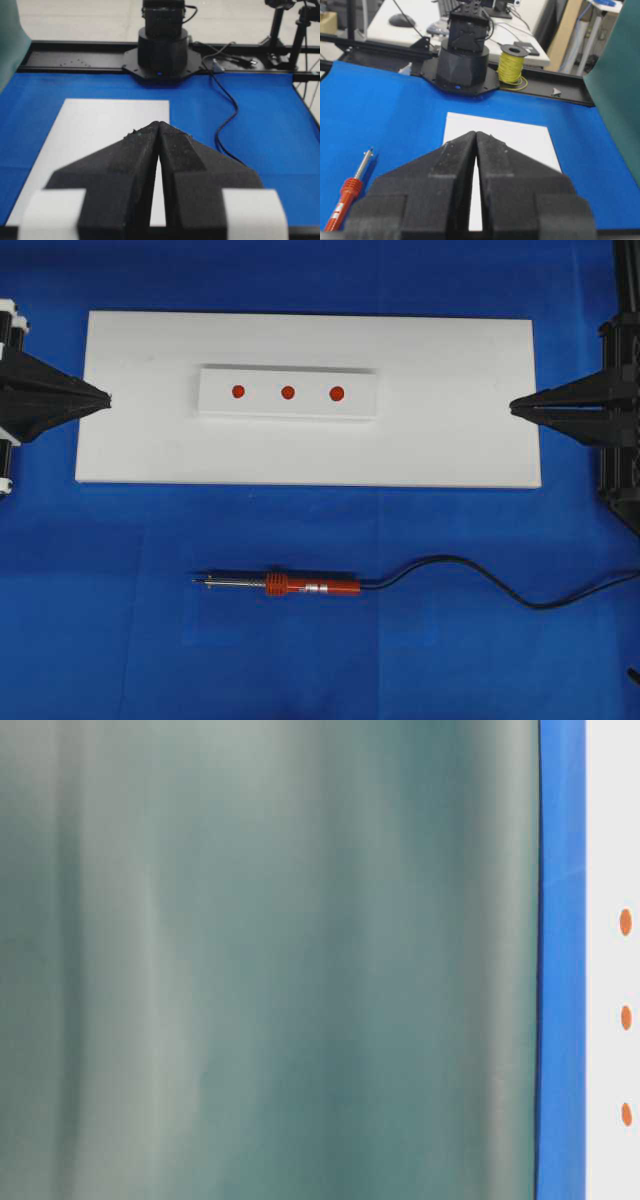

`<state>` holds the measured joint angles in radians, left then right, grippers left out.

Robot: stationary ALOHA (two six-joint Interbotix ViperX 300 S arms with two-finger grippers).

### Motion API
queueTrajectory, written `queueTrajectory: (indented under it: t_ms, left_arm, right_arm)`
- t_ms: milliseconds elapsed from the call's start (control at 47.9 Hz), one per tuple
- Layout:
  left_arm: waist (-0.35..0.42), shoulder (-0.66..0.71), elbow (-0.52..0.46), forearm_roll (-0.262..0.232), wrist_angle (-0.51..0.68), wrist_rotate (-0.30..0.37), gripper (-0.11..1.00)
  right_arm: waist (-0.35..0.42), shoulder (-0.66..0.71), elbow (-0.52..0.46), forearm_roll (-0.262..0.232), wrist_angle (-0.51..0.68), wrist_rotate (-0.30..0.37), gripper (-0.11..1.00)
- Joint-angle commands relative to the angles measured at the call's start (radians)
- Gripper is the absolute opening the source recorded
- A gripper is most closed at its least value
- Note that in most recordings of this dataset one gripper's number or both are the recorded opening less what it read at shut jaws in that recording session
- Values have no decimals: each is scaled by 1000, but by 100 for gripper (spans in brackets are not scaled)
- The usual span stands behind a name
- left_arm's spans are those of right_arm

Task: Touch the tip of the soldering iron to the mark.
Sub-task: 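Move the right gripper down toward the red-handled soldering iron, then close the right gripper around the red soldering iron handle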

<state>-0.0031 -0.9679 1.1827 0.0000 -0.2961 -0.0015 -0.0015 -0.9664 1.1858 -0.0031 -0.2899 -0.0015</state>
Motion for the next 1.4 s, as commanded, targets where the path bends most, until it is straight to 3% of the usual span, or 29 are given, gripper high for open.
queueTrajectory:
  t_ms: [0,125,334,563,709,918,981,1210,1377]
  left_arm:
    - [0,-3,-14,2,-2,-6,0]
    - [0,0,-11,0,-2,-6,0]
    - [0,3,-9,0,-6,-9,0]
    - [0,0,-6,0,-9,-11,0]
    - [0,-5,-5,2,-9,-11,0]
    - [0,-5,-3,2,-12,-11,0]
    - [0,-5,-2,2,-15,-11,0]
    - [0,-8,9,0,-23,-12,0]
    - [0,-11,15,0,-28,-12,0]
  right_arm:
    - [6,17,-28,5,0,12,0]
    - [12,38,-44,8,48,31,-6]
    - [66,75,-75,8,57,107,-6]
    - [150,170,-120,8,21,133,-3]
    - [183,282,-169,12,6,167,18]
    - [213,456,-242,31,-11,189,78]
    - [219,523,-270,54,-26,189,91]
    - [252,736,-359,103,-98,189,87]
    - [278,894,-393,190,-216,189,87]
